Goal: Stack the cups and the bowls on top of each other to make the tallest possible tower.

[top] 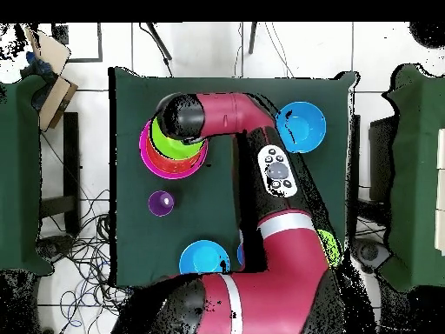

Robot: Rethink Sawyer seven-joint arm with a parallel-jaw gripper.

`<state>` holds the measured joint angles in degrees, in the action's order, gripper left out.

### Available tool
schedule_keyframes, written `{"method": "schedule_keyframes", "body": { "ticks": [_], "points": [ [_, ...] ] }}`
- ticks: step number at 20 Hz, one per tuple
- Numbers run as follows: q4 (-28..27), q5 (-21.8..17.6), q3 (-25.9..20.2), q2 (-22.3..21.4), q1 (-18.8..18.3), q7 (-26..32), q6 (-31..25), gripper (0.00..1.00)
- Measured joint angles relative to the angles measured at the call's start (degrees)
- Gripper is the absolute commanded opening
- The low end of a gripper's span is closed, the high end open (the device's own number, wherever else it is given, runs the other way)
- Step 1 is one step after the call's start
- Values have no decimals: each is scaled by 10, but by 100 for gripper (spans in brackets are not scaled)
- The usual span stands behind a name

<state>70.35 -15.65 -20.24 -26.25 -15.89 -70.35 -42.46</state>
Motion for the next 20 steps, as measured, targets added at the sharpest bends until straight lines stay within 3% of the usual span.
{"method": "schedule_keyframes", "body": {
  "ticks": [20],
  "points": [
    [5,1,1,-7,-5,0,0,0]
  ]
}}
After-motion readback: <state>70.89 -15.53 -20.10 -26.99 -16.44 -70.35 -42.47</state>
